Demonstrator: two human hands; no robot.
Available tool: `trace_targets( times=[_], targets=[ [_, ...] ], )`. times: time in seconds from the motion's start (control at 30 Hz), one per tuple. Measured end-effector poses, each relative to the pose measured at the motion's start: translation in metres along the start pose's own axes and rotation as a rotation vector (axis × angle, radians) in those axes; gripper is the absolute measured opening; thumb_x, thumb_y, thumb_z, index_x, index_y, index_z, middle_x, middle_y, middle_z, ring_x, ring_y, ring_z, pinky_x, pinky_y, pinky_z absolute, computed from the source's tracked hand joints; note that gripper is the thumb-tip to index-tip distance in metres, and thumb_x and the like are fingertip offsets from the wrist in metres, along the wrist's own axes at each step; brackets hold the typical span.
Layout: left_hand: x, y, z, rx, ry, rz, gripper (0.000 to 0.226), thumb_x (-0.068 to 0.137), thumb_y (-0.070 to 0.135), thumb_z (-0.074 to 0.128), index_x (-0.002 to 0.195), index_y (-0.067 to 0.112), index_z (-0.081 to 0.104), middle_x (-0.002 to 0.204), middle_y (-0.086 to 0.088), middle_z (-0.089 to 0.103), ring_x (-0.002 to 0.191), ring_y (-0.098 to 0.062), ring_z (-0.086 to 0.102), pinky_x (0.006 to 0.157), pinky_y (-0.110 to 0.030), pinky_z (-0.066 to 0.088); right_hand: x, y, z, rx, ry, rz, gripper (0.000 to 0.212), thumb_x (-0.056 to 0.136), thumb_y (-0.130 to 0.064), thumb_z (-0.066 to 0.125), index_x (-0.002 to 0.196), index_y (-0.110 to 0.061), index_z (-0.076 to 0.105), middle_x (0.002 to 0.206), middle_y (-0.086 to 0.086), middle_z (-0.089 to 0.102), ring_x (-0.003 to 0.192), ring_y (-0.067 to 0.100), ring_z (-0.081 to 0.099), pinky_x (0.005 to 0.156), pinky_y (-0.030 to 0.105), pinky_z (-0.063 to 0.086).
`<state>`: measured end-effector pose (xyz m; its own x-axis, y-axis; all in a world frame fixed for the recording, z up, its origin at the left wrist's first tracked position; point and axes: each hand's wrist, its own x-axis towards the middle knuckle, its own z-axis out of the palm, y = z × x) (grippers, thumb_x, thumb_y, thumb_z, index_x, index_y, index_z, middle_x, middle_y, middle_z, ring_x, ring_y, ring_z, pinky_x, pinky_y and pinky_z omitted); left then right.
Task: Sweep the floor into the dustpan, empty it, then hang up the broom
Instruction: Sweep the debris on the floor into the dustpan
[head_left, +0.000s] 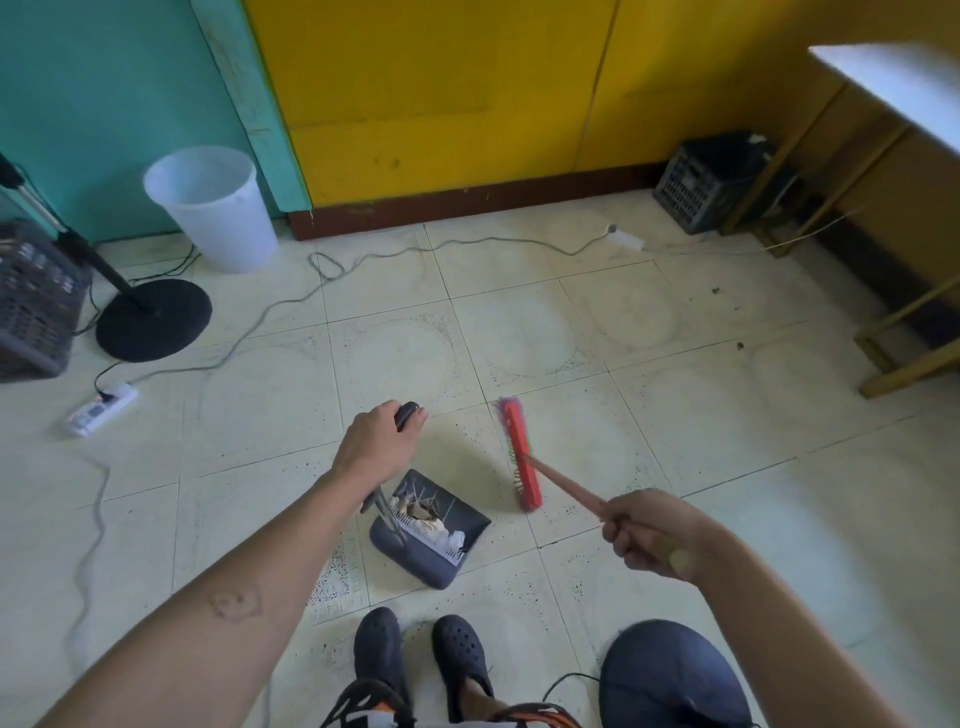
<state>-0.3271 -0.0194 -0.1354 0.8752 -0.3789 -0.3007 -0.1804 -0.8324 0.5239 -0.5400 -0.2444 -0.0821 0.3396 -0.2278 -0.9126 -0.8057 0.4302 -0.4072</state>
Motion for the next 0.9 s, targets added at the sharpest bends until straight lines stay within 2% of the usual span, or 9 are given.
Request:
trace_targets(
  times=[0.17,0.27,0.37,0.5,0.7,0.77,0.83,0.9],
  targets=[
    [0.001,0.018,0.007,0.006,0.029,-0.002,0.043,0.098,0.048,0.042,0.07,0.015,0.043,0.063,-0.004,0.052,0.054,-0.018,0.047,0.047,-0.03,0.032,0.001,-0.012,-0.021,0.306,-0.048,-0.01,0.01,0.09,0.0,0.046,0.099,0.001,0.051,0.066,0.01,0.049,0.038,0.01,0.049,0.032,0.017,0.039],
    [0.006,0.03,0.009,0.003,0.056,0.006,0.045,0.098,0.048,0.042,0.069,0.013,0.043,0.062,-0.005,0.052,0.054,-0.019,0.048,0.048,-0.03,0.033,0.006,-0.013,-0.042,0.338,-0.076,0.009,0.022,0.089,-0.002,0.046,0.102,0.006,0.062,0.065,0.007,0.045,0.039,0.008,0.045,0.032,0.017,0.038],
    [0.013,0.046,0.009,0.008,0.075,0.03,0.046,0.098,0.047,0.043,0.067,0.014,0.041,0.062,-0.006,0.052,0.054,-0.02,0.048,0.048,-0.03,0.033,0.006,-0.011,-0.062,0.368,-0.083,0.013,0.029,0.088,-0.002,0.046,0.109,0.007,0.064,0.064,0.005,0.043,0.037,0.007,0.045,0.032,0.017,0.038],
    [0.022,0.066,0.004,0.015,0.085,0.075,0.047,0.097,0.048,0.043,0.066,0.013,0.042,0.06,-0.007,0.053,0.053,-0.021,0.048,0.048,-0.03,0.034,-0.004,-0.01,-0.071,0.386,-0.046,-0.005,0.021,0.09,0.0,0.045,0.085,0.006,0.064,0.059,0.008,0.046,0.035,0.009,0.044,0.03,0.016,0.037],
    [0.042,0.086,0.0,-0.019,0.122,0.071,0.046,0.097,0.047,0.045,0.066,0.014,0.04,0.059,-0.005,0.051,0.052,-0.02,0.047,0.047,-0.029,0.032,0.002,-0.028,-0.077,0.232,-0.025,-0.058,0.015,0.086,-0.002,0.048,0.073,-0.001,0.056,0.057,0.011,0.051,0.039,0.014,0.042,0.034,0.018,0.035],
    [0.051,0.09,-0.002,-0.03,0.124,0.063,0.045,0.097,0.047,0.045,0.068,0.014,0.042,0.061,-0.004,0.052,0.054,-0.019,0.048,0.047,-0.029,0.032,0.007,-0.042,-0.074,0.212,-0.058,-0.103,0.024,0.086,-0.008,0.048,0.066,-0.002,0.059,0.061,0.013,0.051,0.041,0.015,0.039,0.035,0.018,0.033],
    [0.063,0.095,-0.003,-0.041,0.107,0.061,0.042,0.097,0.045,0.045,0.071,0.013,0.044,0.065,-0.004,0.054,0.056,-0.017,0.05,0.048,-0.029,0.032,0.015,-0.059,-0.071,0.246,-0.101,-0.122,0.04,0.086,-0.012,0.047,0.048,-0.006,0.058,0.066,0.013,0.051,0.041,0.014,0.038,0.035,0.017,0.033],
    [0.073,0.099,-0.001,-0.068,0.091,0.067,0.039,0.098,0.044,0.046,0.075,0.012,0.047,0.067,-0.004,0.055,0.058,-0.016,0.05,0.048,-0.029,0.032,0.027,-0.072,-0.073,0.353,-0.124,-0.127,0.04,0.084,-0.013,0.049,0.044,-0.007,0.056,0.071,0.015,0.053,0.038,0.013,0.041,0.035,0.017,0.038]
  ],
)
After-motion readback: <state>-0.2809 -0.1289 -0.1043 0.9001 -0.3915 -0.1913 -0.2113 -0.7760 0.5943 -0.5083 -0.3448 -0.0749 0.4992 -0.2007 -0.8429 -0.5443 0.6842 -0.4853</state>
